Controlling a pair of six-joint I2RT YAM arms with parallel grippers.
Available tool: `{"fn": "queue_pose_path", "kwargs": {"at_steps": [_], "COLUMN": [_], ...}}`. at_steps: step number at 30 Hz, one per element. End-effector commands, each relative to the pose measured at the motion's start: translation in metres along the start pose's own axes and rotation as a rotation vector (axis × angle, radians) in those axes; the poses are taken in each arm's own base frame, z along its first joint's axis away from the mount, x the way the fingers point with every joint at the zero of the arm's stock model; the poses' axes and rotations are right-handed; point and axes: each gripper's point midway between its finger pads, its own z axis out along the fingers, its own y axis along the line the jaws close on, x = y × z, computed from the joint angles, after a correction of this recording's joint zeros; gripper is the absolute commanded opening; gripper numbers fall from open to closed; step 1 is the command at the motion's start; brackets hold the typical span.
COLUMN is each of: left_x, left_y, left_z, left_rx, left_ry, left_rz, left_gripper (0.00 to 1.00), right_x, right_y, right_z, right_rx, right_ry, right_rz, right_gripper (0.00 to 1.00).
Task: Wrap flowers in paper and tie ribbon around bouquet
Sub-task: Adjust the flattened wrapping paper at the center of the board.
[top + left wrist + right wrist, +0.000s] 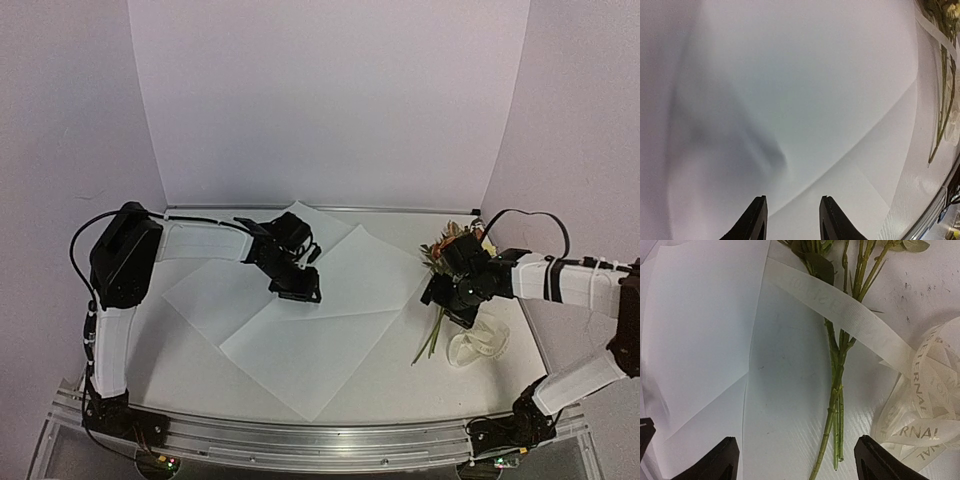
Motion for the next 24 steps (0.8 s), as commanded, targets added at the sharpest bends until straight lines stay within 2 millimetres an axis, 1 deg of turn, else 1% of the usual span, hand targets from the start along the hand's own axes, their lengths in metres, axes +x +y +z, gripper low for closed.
{"fn": "queue_pose_path", "kwargs": {"at_steps": [1,6,9,15,21,24], "left_x": [0.027,0.06,0.077,0.107,0.139,0.148], "left_y": [-0.037,-0.04,-0.034,-0.023,-0.016,-0.012], "left_z": [0.001,0.005,0.006,0.0,-0.006,-0.009], "left_rx": [0.068,0.072,0.058,0.05,0.055,0.052], "left_ry": [0.03,0.073,0.104,0.152,0.206,0.214], "left_rz": [0.025,0.03,0.026,0.019,0.021,0.024], "left_gripper": [0.38,0.37,0.37,0.36,0.36,0.36], "right_x": [-0.012,-0.019,-0.022,-0.024,-0.021,-0.02], "right_y": [0.001,-0.014,-0.017,-0.017,-0.018,-0.019], "right_z": [0.008,0.017,0.023,0.036,0.048,0.053], "right_rx": [0.034,0.083,0.104,0.127,0.15,0.161], "right_ry": [0.023,0.021,0.025,0.054,0.081,0.084], "right_rz": [-0.071,-0.065,-0.073,-0.093,-0.104,-0.104], "right_gripper": [0.78,0.77,0.77,0.77,0.76,0.73]}}
